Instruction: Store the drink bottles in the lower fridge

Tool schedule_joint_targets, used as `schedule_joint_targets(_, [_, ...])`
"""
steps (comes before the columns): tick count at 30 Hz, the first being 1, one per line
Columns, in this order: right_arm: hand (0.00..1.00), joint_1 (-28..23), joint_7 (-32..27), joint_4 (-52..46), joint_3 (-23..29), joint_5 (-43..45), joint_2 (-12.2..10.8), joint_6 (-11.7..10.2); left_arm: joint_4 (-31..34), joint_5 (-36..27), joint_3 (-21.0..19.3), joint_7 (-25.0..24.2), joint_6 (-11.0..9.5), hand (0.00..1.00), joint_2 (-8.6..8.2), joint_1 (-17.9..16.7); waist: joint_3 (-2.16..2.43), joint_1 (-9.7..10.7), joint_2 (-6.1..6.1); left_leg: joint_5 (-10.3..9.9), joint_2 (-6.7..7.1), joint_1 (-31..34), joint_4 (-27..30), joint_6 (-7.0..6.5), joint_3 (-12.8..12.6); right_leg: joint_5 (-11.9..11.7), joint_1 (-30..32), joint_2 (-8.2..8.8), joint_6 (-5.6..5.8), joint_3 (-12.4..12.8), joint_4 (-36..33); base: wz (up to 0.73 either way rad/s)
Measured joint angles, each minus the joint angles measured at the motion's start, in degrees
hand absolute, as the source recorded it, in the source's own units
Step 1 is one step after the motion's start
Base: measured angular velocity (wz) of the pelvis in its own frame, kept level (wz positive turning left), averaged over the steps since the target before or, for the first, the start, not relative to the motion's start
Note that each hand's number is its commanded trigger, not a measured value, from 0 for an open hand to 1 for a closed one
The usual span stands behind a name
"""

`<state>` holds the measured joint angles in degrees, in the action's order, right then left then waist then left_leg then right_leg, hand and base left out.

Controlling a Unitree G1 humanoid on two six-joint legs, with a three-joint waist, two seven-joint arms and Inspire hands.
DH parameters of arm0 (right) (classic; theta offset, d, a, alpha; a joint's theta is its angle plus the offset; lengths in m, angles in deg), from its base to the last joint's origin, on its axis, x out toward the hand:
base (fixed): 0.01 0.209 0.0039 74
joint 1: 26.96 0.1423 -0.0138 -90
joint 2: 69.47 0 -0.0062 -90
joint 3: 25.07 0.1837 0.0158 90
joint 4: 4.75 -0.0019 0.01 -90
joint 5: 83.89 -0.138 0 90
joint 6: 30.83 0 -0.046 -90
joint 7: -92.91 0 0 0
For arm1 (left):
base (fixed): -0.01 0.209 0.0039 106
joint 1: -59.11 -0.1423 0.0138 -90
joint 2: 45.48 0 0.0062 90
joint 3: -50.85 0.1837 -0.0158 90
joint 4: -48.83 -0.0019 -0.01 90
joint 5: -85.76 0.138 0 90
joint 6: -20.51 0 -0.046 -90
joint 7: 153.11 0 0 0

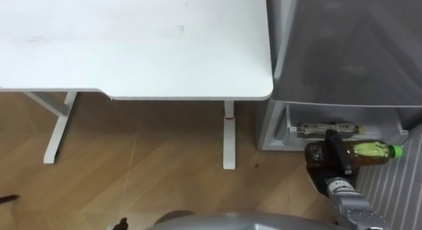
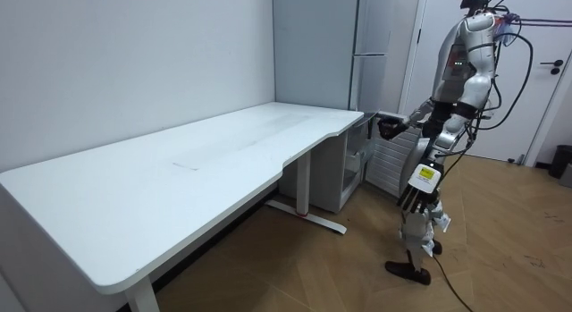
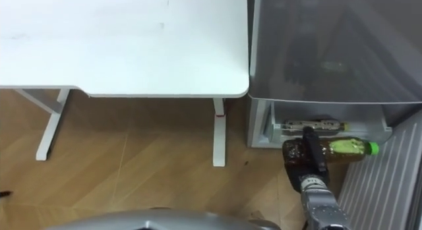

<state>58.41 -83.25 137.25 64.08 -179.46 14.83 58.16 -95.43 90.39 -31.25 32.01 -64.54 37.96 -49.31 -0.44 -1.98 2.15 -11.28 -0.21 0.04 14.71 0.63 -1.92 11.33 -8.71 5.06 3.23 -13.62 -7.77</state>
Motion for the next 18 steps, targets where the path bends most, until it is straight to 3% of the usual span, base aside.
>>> schedule_joint_targets(3, [1.00,4.1,-0.7,3.3,0.8,-0.1,0.8,0.7,0.3,0.0,-0.1,-0.9,0.1,0.00,0.02,1.3,-0.01,0.1,-0.08,0.3,0.00,2.5,0.3,-0.11,0.3,0.0,2.4,0.06,-0.04,-0.2,-0.7,0.06])
schedule_joint_targets(9, [1.00,18.1,-1.8,11.6,3.3,0.4,0.9,0.9,-0.1,0.1,-1.5,-0.7,0.0,0.00,0.92,7.6,-0.75,-0.5,-1.22,1.5,-0.19,8.6,1.1,-0.22,0.4,-0.4,9.3,0.11,-0.56,-0.1,-3.3,0.01])
schedule_joint_targets(11, [1.00,20.1,-2.1,13.3,4.4,0.8,0.9,1.3,-0.2,0.1,-1.3,-0.6,-0.1,0.00,1.85,10.5,-1.45,-1.4,-2.46,2.3,-0.29,11.7,1.2,-0.17,0.7,-0.6,12.5,0.13,-0.88,-0.5,-4.2,0.07])
schedule_joint_targets(18, [1.00,28.4,-2.4,21.9,6.7,1.6,4.2,2.4,-0.5,-0.7,-1.0,-0.7,-0.4,0.00,1.93,15.4,-1.55,-3.2,-2.65,3.7,-0.38,19.6,2.5,-0.38,1.4,-1.4,20.4,0.17,-1.25,-1.0,-6.0,0.04])
